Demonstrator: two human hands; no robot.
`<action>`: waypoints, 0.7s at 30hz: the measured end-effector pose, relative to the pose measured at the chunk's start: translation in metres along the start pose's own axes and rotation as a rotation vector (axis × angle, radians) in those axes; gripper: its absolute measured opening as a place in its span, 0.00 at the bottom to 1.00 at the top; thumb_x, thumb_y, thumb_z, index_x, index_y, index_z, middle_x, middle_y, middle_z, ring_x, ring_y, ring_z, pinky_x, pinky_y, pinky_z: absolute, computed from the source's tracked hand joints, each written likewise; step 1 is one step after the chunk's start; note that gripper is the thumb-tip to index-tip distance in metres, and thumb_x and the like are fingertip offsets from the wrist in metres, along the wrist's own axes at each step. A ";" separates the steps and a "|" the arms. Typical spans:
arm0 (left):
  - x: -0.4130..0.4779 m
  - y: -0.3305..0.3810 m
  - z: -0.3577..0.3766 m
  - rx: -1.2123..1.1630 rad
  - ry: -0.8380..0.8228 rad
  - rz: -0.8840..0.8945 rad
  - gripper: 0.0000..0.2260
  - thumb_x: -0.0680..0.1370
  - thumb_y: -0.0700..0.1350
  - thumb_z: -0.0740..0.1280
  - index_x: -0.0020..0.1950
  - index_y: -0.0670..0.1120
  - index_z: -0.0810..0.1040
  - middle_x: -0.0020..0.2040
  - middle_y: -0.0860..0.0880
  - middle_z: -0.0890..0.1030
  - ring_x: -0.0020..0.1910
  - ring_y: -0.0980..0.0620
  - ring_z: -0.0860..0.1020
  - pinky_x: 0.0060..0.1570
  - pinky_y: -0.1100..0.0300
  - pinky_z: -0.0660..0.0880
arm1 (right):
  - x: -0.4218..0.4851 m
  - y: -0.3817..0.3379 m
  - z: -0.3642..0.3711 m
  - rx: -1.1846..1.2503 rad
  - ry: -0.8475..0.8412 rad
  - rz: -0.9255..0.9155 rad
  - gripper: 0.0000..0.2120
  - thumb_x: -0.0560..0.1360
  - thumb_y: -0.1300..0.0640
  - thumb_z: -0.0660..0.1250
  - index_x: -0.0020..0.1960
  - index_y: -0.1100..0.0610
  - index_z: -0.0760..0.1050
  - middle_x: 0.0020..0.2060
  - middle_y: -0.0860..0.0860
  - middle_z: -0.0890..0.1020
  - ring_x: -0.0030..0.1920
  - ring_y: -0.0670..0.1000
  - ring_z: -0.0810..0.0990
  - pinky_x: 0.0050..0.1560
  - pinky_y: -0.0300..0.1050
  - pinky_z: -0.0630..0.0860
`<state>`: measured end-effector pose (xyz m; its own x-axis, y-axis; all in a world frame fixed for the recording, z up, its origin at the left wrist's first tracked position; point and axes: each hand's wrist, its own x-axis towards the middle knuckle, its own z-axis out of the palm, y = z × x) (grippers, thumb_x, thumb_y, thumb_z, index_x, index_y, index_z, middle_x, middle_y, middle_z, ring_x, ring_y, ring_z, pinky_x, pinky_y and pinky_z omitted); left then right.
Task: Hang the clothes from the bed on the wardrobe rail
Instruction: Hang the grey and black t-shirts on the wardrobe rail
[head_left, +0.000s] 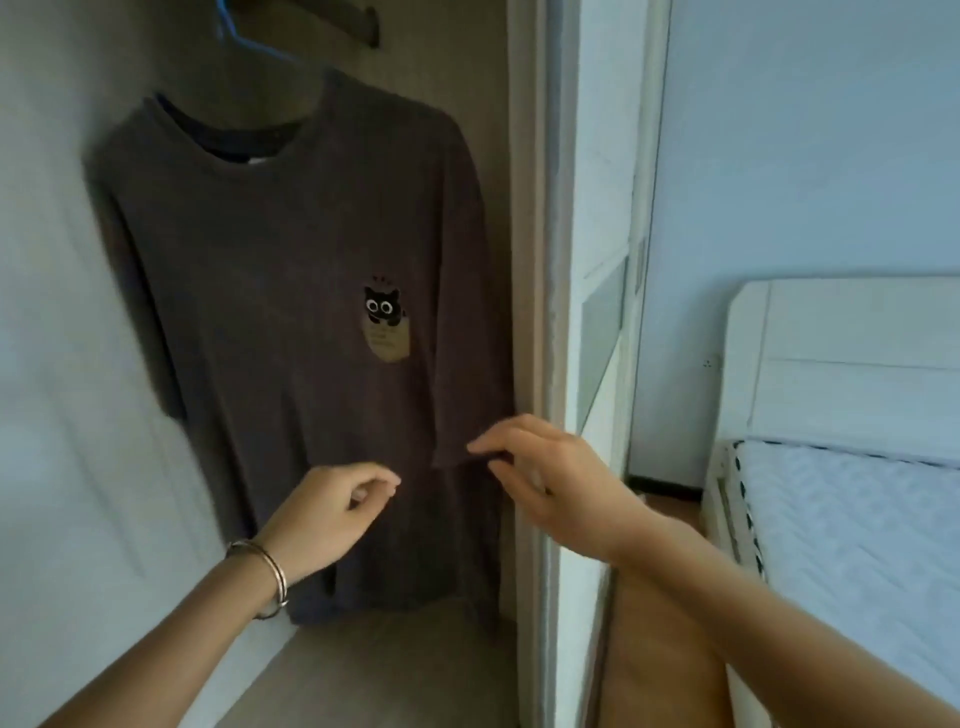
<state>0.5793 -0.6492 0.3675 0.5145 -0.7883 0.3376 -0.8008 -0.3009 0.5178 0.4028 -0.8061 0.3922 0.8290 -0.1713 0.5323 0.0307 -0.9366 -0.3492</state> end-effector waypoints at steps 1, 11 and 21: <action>-0.023 -0.001 0.023 -0.039 -0.083 -0.021 0.12 0.76 0.43 0.65 0.43 0.63 0.76 0.41 0.61 0.84 0.48 0.64 0.80 0.45 0.73 0.74 | -0.044 0.015 0.012 0.026 -0.064 0.151 0.14 0.78 0.57 0.59 0.62 0.53 0.74 0.57 0.47 0.78 0.57 0.44 0.75 0.59 0.31 0.70; -0.268 0.043 0.256 -0.161 -1.024 -0.215 0.14 0.76 0.42 0.65 0.36 0.60 0.80 0.31 0.57 0.82 0.33 0.72 0.77 0.37 0.78 0.71 | -0.538 -0.060 0.070 0.211 -0.043 1.691 0.12 0.76 0.57 0.61 0.42 0.39 0.69 0.44 0.49 0.78 0.50 0.50 0.79 0.52 0.40 0.71; -0.365 0.108 0.377 0.130 -1.595 0.093 0.09 0.71 0.40 0.71 0.35 0.53 0.79 0.37 0.51 0.82 0.30 0.68 0.78 0.45 0.69 0.74 | -0.715 -0.286 0.136 0.590 0.622 2.517 0.05 0.71 0.51 0.67 0.45 0.49 0.80 0.46 0.46 0.83 0.46 0.45 0.82 0.53 0.36 0.76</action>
<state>0.1895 -0.5961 0.0035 -0.2992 -0.5088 -0.8072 -0.8718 -0.1980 0.4480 -0.1226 -0.3737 0.0065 -0.4802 -0.2789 -0.8316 -0.0159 0.9507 -0.3097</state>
